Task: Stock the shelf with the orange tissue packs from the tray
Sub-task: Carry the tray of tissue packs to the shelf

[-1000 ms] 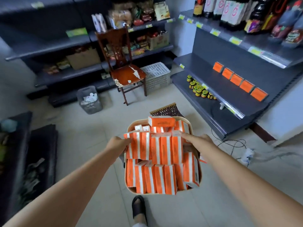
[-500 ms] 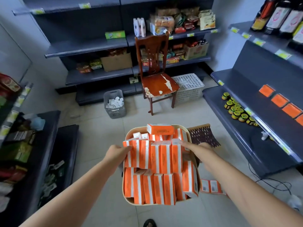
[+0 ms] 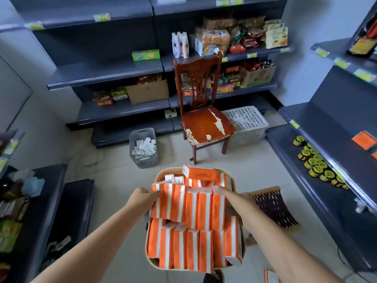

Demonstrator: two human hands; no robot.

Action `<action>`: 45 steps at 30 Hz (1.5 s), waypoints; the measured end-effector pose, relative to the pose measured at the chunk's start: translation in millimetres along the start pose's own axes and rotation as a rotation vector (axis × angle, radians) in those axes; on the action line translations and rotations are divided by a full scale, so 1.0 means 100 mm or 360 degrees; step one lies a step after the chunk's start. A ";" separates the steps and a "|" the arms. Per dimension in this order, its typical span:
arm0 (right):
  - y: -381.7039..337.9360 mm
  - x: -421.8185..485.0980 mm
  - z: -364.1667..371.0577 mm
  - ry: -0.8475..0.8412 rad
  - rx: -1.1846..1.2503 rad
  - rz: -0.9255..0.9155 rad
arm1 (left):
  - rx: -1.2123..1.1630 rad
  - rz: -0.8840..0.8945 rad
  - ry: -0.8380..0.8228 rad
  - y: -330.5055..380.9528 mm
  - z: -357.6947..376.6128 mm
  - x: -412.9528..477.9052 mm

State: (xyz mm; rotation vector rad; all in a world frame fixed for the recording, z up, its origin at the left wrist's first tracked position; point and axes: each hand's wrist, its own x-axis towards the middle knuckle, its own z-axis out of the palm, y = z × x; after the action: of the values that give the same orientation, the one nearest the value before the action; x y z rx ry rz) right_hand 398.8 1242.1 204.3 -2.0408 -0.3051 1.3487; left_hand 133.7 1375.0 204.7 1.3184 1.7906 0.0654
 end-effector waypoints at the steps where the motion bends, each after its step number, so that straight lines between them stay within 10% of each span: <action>1: -0.16 0.09 0.01 0.0005 -0.0010 0.0014 | 0.0000 0.0002 0.0001 0.12 -0.04 0.13; 22: -2.98 2.13 -0.22 0.0533 0.0401 0.0098 | 0.0013 0.0271 -0.0395 3.53 -0.42 3.19; 45: -4.29 4.28 -2.70 0.0544 0.0443 0.0077 | -0.0111 0.0273 -0.0450 6.51 1.56 4.17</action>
State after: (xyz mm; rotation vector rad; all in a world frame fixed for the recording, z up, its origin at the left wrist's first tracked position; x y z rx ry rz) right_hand 894.5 1682.0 232.8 -2.0035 0.0806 0.9819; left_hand 703.4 1919.8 185.9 1.3560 1.4245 0.0333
